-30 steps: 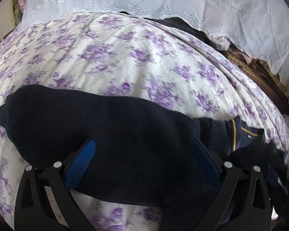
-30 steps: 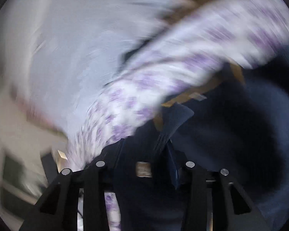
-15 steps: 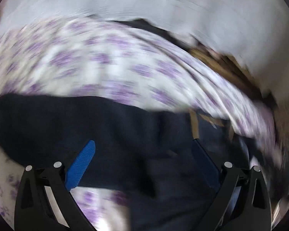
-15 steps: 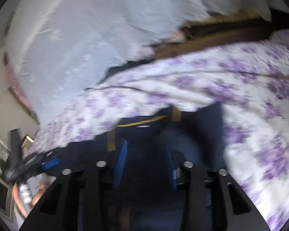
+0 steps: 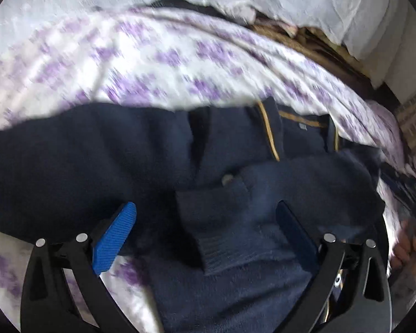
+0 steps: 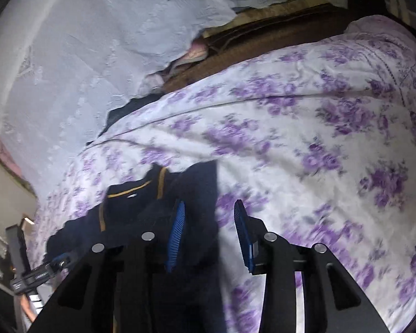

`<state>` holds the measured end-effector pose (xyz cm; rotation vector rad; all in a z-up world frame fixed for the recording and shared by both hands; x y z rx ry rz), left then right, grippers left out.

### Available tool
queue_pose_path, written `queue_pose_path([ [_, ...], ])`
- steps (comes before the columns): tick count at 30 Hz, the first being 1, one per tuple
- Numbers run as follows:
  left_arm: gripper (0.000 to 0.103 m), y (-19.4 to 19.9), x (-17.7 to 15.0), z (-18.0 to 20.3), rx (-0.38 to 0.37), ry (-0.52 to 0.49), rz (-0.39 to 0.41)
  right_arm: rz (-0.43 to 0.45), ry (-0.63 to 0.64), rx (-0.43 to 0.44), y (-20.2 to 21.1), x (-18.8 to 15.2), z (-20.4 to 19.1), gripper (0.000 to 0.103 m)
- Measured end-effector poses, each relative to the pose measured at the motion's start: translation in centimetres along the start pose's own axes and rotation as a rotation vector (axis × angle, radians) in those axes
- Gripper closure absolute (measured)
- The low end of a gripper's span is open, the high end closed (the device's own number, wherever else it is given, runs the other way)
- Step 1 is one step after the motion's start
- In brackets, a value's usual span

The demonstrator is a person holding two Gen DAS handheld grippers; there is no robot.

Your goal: Fold small clothes

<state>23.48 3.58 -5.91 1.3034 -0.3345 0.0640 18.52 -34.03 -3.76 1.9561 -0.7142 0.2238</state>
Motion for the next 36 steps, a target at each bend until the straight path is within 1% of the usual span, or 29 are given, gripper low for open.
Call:
queue_pose_path([
  [1,0.005,-0.5,0.0,0.3,0.033,-0.016,0.010,-0.016,0.009,0.007,-0.3,0.2,-0.2,0.065],
  [2,0.010,-0.8,0.0,0.8,0.065,-0.037,0.029,-0.053,0.025,0.004,-1.1,0.7,-0.3,0.066],
  [3,0.028,-1.0,0.1,1.2,0.087,-0.052,0.040,-0.067,0.032,0.002,-1.5,0.8,-0.5,0.084],
  [4,0.034,-1.1,0.1,1.7,0.122,-0.074,0.058,-0.071,0.041,0.005,-1.9,1.1,-0.7,0.094],
  [6,0.053,-0.7,0.3,1.5,0.102,-0.070,0.083,-0.043,0.062,0.000,-1.4,1.6,-1.2,0.095],
  [7,0.057,-0.3,0.3,1.2,0.090,-0.053,0.093,-0.030,0.072,0.004,-1.1,1.8,-1.5,0.095],
  [8,0.068,0.1,0.4,0.6,0.066,-0.032,0.103,-0.008,0.082,0.020,-0.4,2.1,-1.8,0.095],
  [9,0.077,0.6,0.6,0.1,0.048,-0.010,0.119,0.009,0.087,0.029,0.0,2.3,-1.9,0.095],
  [10,0.079,1.0,0.7,-0.3,0.025,-0.001,0.128,0.025,0.090,0.027,0.2,2.5,-1.9,0.095],
  [11,0.083,0.9,0.8,-0.5,0.020,0.003,0.133,0.024,0.092,0.008,-0.3,2.7,-1.6,0.095],
  [13,0.083,-0.2,0.9,-0.3,0.069,-0.011,0.125,-0.042,0.073,-0.058,-2.8,3.0,-0.2,0.094],
  [14,0.083,-0.8,0.9,0.1,0.110,-0.032,0.127,-0.087,0.064,-0.110,-4.8,3.0,1.0,0.091],
  [15,0.083,-1.2,0.8,0.8,0.168,-0.063,0.151,-0.063,0.050,-0.065,-5.1,2.9,1.9,0.089],
  [17,0.083,-1.2,0.5,1.5,0.227,-0.084,0.169,-0.061,-0.004,-0.012,-4.0,3.2,2.6,0.085],
  [18,0.082,-1.1,0.4,1.7,0.243,-0.087,0.175,-0.031,-0.017,-0.013,-2.7,2.9,2.8,0.081],
  [19,0.082,-0.9,0.3,1.6,0.244,-0.083,0.180,0.007,-0.007,-0.037,-1.2,2.4,2.6,0.078],
  [21,0.081,-0.6,0.2,1.4,0.230,-0.080,0.181,0.031,0.044,-0.056,1.1,0.8,2.1,0.079],
  [23,0.081,-0.6,0.3,1.3,0.227,-0.079,0.181,0.022,0.097,-0.056,2.4,-1.3,1.2,0.085],
  [24,0.081,-0.6,0.2,1.3,0.231,-0.082,0.181,0.009,0.136,-0.084,2.5,-2.4,0.6,0.089],
  [25,0.081,-0.6,0.2,1.3,0.244,-0.087,0.181,-0.022,0.197,-0.141,1.9,-3.6,-0.1,0.091],
  [26,0.078,-0.6,0.2,1.4,0.259,-0.089,0.182,-0.073,0.231,-0.202,0.9,-4.4,-0.4,0.093],
  [27,0.075,-0.6,0.1,1.5,0.268,-0.089,0.184,-0.134,0.251,-0.264,-0.6,-5.3,-0.4,0.099],
  [28,0.073,-0.6,0.1,1.3,0.272,-0.081,0.185,-0.115,0.288,-0.300,-1.0,-6.2,-0.3,0.100],
  [30,0.068,-0.6,0.1,0.9,0.250,-0.062,0.178,-0.133,0.269,-0.320,-0.6,-6.1,-0.2,0.103],
  [31,0.068,-0.5,0.2,0.6,0.233,-0.052,0.173,-0.125,0.258,-0.329,-0.2,-6.1,-0.2,0.103],
  [33,0.067,-0.5,0.2,0.6,0.226,-0.045,0.172,-0.027,0.268,-0.309,2.0,-6.1,-1.3,0.101],
  [34,0.067,-0.5,0.2,0.6,0.243,-0.055,0.174,0.005,0.283,-0.296,2.6,-6.0,-1.9,0.101],
  [35,0.067,-0.6,0.2,0.7,0.260,-0.063,0.178,0.016,0.312,-0.286,2.5,-5.9,-3.0,0.101],
  [36,0.067,-0.6,0.1,0.8,0.280,-0.071,0.183,-0.004,0.343,-0.290,1.6,-5.8,-3.8,0.101],
])
Point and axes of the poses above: each gripper's, at about its wrist camera, not at the fingertips, and y roughly against the way its jaws point, z to its right, x to its top, the point moved 2 cm from there along -y, roughly the way its jaws point, and after that the axes turned 15 degrees about -z, right-handed, at the moved point
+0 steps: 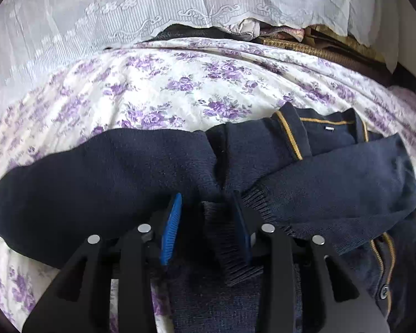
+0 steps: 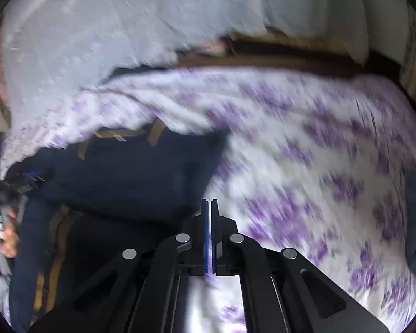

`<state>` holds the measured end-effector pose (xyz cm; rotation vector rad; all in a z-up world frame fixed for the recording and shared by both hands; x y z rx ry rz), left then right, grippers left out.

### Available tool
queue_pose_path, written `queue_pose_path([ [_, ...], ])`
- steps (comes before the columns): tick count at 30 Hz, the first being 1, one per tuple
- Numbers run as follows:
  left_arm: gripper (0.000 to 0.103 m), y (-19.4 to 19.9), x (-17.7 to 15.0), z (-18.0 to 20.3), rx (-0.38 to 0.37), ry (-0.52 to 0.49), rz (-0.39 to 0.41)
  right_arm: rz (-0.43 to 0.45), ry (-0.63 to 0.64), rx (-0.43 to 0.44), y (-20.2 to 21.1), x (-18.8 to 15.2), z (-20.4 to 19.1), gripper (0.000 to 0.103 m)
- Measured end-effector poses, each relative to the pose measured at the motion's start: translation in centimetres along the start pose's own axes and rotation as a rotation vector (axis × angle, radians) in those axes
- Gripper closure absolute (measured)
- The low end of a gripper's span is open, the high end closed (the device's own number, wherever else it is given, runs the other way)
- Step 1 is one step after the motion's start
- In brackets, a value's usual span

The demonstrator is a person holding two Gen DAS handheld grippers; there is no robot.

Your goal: Fold small clothes

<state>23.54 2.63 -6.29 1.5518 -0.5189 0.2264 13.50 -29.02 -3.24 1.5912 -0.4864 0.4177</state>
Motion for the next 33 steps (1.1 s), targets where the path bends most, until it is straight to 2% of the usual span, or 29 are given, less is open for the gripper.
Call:
queue_pose_path([
  [2,0.065,0.1,0.0,0.2,0.014,-0.005,0.004,-0.042,0.050,-0.028,-1.9,0.4,-1.4,0.101],
  [3,0.062,0.1,0.0,0.1,0.014,0.001,0.003,-0.092,0.072,-0.068,-3.5,0.0,-1.4,0.102],
  [4,0.060,0.1,0.0,-0.1,0.007,0.011,-0.001,-0.131,0.095,-0.072,-4.5,-0.6,-1.6,0.103],
  [5,0.057,0.1,0.0,-0.2,0.002,0.018,-0.006,-0.093,0.117,-0.073,-4.4,-1.3,-1.4,0.103],
  [8,0.054,-0.1,0.0,0.1,0.014,0.015,-0.012,-0.114,0.101,-0.059,-4.4,-1.3,-1.0,0.103],
  [10,0.054,0.0,-0.1,0.6,0.045,0.001,-0.004,-0.121,0.064,-0.025,-3.9,-0.5,-0.8,0.102],
  [12,0.054,0.0,-0.1,0.7,0.052,-0.002,-0.001,-0.077,0.001,0.063,-2.2,1.0,-0.7,0.101],
  [14,0.052,0.0,-0.1,0.7,0.050,0.003,-0.003,-0.066,-0.007,0.012,-2.4,3.0,-0.9,0.100],
  [17,0.048,0.1,-0.2,0.6,0.057,0.010,-0.002,-0.137,-0.083,-0.013,-5.9,5.3,1.2,0.101],
  [18,0.046,0.1,-0.2,0.5,0.054,0.013,-0.003,-0.161,-0.132,0.032,-7.9,5.4,2.7,0.103],
  [20,0.044,0.0,-0.2,0.4,0.047,0.020,-0.007,-0.114,-0.228,0.148,-7.7,4.9,4.4,0.103],
  [21,0.043,-0.1,-0.2,0.3,0.040,0.024,-0.010,-0.093,-0.259,0.163,-6.8,4.3,4.7,0.103],
  [22,0.043,-0.2,-0.1,0.1,0.034,0.028,-0.012,-0.064,-0.267,0.165,-5.6,3.5,4.6,0.100],
  [23,0.043,-0.2,0.0,0.0,0.030,0.030,-0.014,-0.017,-0.233,0.160,-3.8,2.2,3.7,0.097],
  [25,0.043,-0.2,0.0,0.0,0.025,0.034,-0.015,0.013,-0.148,0.124,-2.2,0.7,1.8,0.096],
  [26,0.043,-0.2,0.0,0.0,0.024,0.034,-0.015,-0.007,-0.109,0.109,-2.5,0.3,1.2,0.094],
  [27,0.043,-0.2,0.0,0.0,0.023,0.035,-0.015,-0.093,-0.065,0.104,-4.3,-0.2,0.5,0.079],
  [28,0.043,-0.2,0.0,-0.1,0.015,0.037,-0.017,-0.123,-0.040,0.112,-5.4,-0.2,0.2,0.077],
  [30,0.041,0.1,0.0,-0.8,-0.014,0.057,-0.028,-0.086,-0.076,0.137,-4.8,-0.3,0.8,0.078],
  [32,0.041,1.1,-0.5,-2.6,-0.066,0.107,-0.052,0.000,-0.140,0.177,-2.8,-1.4,1.5,0.073],
  [33,0.041,1.7,-0.9,-3.7,-0.086,0.128,-0.061,0.035,-0.148,0.163,-2.0,-2.2,1.7,0.052],
])
Point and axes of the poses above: each gripper's, at about its wrist camera, not at the fingertips, and y roughly against the way its jaws point, z to its right, x to its top, the point moved 2 cm from there along -y, roughly the way its jaws point, and after that the axes turned 15 degrees about -z, right-handed, at the moved point
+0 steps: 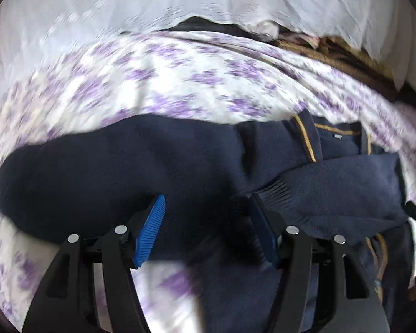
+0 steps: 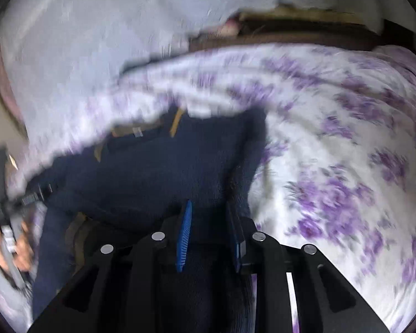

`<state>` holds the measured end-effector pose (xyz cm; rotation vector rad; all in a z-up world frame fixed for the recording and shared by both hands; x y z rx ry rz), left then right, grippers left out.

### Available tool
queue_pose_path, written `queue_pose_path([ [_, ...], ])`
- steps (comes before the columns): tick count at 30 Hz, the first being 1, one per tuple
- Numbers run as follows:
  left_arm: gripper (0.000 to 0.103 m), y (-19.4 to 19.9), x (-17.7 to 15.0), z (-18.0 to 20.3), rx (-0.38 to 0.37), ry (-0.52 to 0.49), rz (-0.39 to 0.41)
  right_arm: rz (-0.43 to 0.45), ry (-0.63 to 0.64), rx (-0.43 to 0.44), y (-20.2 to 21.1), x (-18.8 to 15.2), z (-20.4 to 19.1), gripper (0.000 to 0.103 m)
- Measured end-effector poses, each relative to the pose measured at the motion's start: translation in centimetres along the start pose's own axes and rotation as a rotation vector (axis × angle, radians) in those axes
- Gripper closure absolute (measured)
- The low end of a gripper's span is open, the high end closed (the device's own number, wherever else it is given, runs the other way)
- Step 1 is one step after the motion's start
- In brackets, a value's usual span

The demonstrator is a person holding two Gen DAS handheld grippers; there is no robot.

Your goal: Fold small clothes

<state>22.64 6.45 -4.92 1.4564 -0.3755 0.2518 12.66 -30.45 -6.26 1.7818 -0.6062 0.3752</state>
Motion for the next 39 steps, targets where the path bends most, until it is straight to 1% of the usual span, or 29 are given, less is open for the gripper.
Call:
queue_pose_path([
  [1,0.041,0.9,-0.5,-1.7,-0.028,0.024,-0.001,0.026,-0.002,-0.026,0.7,-0.6,0.1,0.032],
  [2,0.038,1.7,-0.9,-3.4,-0.050,0.048,0.006,0.052,-0.009,-0.053,1.3,-1.5,0.6,0.029],
  [3,0.035,2.3,-1.5,-5.2,-0.068,0.074,0.013,0.054,-0.021,-0.054,1.4,-1.7,1.0,0.029],
  [5,0.035,3.1,-2.9,-10.1,-0.123,0.157,0.019,0.036,-0.065,-0.027,1.2,-1.7,2.1,0.029],
  [6,0.035,3.2,-3.2,-11.4,-0.145,0.186,0.018,0.024,-0.083,-0.013,0.9,-1.6,2.5,0.029],
  [8,0.035,2.5,-3.7,-15.2,-0.258,0.303,-0.008,-0.010,-0.108,0.005,0.3,-1.6,3.0,0.029],
  [10,0.035,2.3,-3.5,-17.1,-0.336,0.391,-0.003,-0.019,-0.121,0.024,0.2,-1.6,3.4,0.027],
  [11,0.035,2.3,-3.5,-17.8,-0.352,0.419,0.011,-0.014,-0.128,0.031,0.4,-2.0,3.3,0.027],
  [13,0.035,2.2,-3.7,-19.2,-0.332,0.477,0.030,-0.013,-0.135,0.037,0.8,-2.5,3.3,0.026],
  [16,0.036,2.3,-4.3,-20.7,-0.419,0.553,0.039,-0.013,-0.134,0.040,0.7,-2.5,3.2,0.025],
  [17,0.036,2.4,-4.3,-20.8,-0.417,0.561,0.048,-0.014,-0.134,0.039,0.6,-2.5,3.2,0.025],
  [18,0.036,2.4,-4.1,-20.7,-0.392,0.557,0.057,-0.015,-0.135,0.038,0.7,-2.5,3.2,0.024],
  [20,0.037,2.0,-3.0,-20.3,-0.308,0.548,0.067,-0.015,-0.136,0.038,0.6,-2.5,3.1,0.024],
  [22,0.049,1.5,-2.4,-21.0,-0.260,0.572,0.075,-0.014,-0.139,0.040,0.7,-2.4,3.0,0.024],
  [23,0.061,1.2,-2.2,-21.3,-0.247,0.585,0.072,-0.013,-0.143,0.043,0.6,-2.4,3.1,0.024],
  [24,0.078,0.9,-2.2,-21.6,-0.239,0.597,0.067,-0.014,-0.146,0.045,0.6,-2.4,3.2,0.024],
  [25,0.083,0.7,-2.3,-22.0,-0.244,0.601,0.065,-0.016,-0.147,0.046,0.6,-2.4,3.2,0.024],
  [27,0.090,1.1,-2.6,-22.4,-0.250,0.596,0.077,-0.017,-0.145,0.047,0.6,-2.3,3.2,0.024],
  [30,0.092,2.9,-2.4,-21.0,-0.163,0.527,0.123,-0.020,-0.140,0.046,0.5,-2.3,3.1,0.022],
  [31,0.092,3.8,-2.2,-19.9,-0.108,0.484,0.145,-0.021,-0.139,0.047,0.5,-2.3,3.1,0.022],
  [33,0.092,4.9,-1.8,-18.2,-0.042,0.425,0.174,-0.022,-0.140,0.050,0.5,-2.3,3.2,0.021],
  [35,0.093,5.9,-1.3,-16.2,-0.008,0.364,0.191,-0.023,-0.138,0.051,0.5,-2.2,3.2,0.021],
  [39,0.093,7.3,-0.7,-13.6,0.036,0.305,0.211,-0.018,-0.144,0.054,0.6,-2.2,3.3,0.021],
])
Point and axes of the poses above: each gripper's, at about its wrist camera, not at the fingertips, and y roughly against the way its jaws point, z to its right, x to its top, the point moved 2 cm from there along -y, roughly the way its jaws point, and after that the axes turned 15 degrees about -z, right-handed, at the moved point
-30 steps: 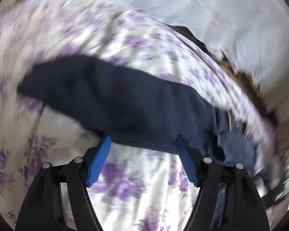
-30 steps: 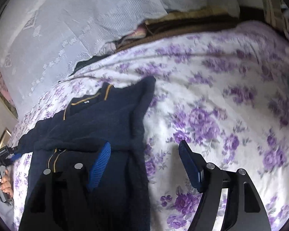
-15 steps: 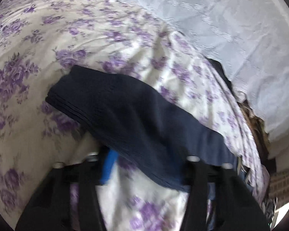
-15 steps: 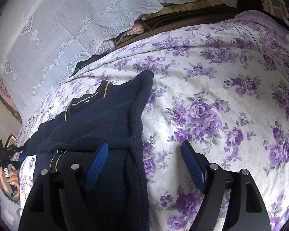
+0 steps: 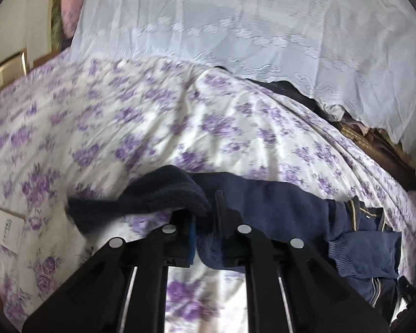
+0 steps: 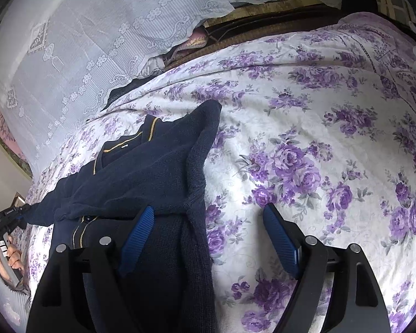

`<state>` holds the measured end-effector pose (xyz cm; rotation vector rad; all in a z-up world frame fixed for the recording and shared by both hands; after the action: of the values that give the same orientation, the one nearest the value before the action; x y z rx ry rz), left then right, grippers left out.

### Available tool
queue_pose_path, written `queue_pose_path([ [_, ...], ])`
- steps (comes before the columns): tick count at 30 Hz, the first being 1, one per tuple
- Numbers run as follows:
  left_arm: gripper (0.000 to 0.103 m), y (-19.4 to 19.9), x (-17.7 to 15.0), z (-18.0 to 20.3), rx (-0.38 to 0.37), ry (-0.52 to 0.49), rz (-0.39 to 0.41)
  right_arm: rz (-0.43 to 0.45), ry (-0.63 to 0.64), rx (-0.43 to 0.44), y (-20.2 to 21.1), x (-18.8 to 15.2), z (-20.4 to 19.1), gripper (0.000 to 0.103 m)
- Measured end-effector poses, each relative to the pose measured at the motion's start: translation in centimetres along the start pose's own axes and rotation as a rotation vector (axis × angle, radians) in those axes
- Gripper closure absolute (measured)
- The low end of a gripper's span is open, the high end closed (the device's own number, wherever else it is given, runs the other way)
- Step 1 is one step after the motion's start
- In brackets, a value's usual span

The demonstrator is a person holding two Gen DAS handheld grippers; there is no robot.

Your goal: Fold small clothes

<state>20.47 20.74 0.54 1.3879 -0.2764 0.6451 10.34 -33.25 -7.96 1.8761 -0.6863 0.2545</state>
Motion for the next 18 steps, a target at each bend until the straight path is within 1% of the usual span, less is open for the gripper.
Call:
queue_pose_path([
  [7,0.093,1.7,-0.1,4.6,0.026,-0.104,0.031,0.071,-0.102,0.016,1.9,0.4,1.5,0.021],
  [12,0.093,2.6,-0.5,8.8,0.037,-0.182,0.055,0.060,-0.168,0.060,2.0,0.5,2.6,0.021],
  [18,0.093,2.6,-1.6,14.1,0.039,-0.268,0.063,0.062,-0.200,0.095,2.5,0.5,3.1,0.021],
])
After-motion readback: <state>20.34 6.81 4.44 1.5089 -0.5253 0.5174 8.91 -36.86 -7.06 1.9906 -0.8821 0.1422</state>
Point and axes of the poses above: each gripper's, at about its wrist camera, not at the fingertips, and y roughly against the way its jaws point, z to its right, x to its top, the point moved 2 cm from there along -y, roughly the way its jaws point, and after that the axes turned 15 degrees about -z, right-handed, at the moved point
